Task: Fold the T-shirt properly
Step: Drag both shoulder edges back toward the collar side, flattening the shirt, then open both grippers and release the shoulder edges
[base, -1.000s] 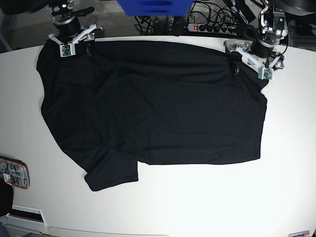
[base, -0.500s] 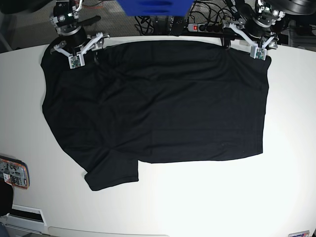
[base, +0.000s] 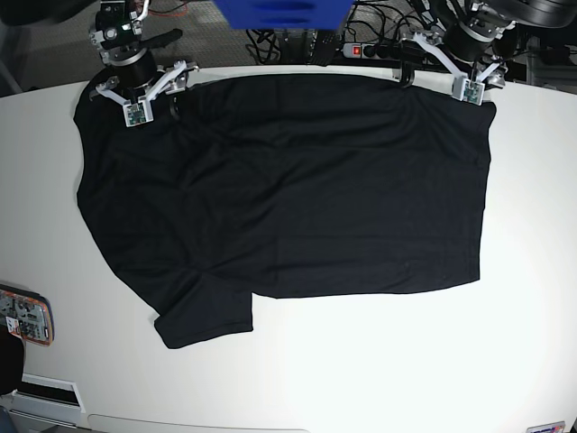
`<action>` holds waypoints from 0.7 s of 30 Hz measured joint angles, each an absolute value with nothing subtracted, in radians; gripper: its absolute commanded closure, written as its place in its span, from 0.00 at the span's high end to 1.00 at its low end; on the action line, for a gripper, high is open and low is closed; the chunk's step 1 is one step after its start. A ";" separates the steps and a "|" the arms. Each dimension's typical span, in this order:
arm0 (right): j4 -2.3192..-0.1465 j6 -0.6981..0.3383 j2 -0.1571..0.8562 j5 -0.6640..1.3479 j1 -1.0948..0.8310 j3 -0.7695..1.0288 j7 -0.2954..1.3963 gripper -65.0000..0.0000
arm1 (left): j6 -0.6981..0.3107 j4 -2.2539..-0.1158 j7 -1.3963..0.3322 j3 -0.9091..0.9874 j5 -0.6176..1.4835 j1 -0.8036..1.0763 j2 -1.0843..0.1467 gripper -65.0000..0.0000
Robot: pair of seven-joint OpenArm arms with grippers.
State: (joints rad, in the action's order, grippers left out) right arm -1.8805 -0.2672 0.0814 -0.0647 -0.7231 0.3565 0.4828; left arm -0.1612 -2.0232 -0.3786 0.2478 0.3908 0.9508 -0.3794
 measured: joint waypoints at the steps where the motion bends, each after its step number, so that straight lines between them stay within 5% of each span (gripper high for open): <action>1: -1.880 -0.271 0.081 -0.065 -0.723 0.380 0.493 0.62 | -0.162 -2.023 -0.379 0.261 0.391 0.950 -0.380 1.00; 21: -1.892 -0.262 0.084 -0.080 -0.597 0.463 0.502 0.62 | -0.161 -2.021 -0.386 0.365 0.393 0.900 -0.379 1.00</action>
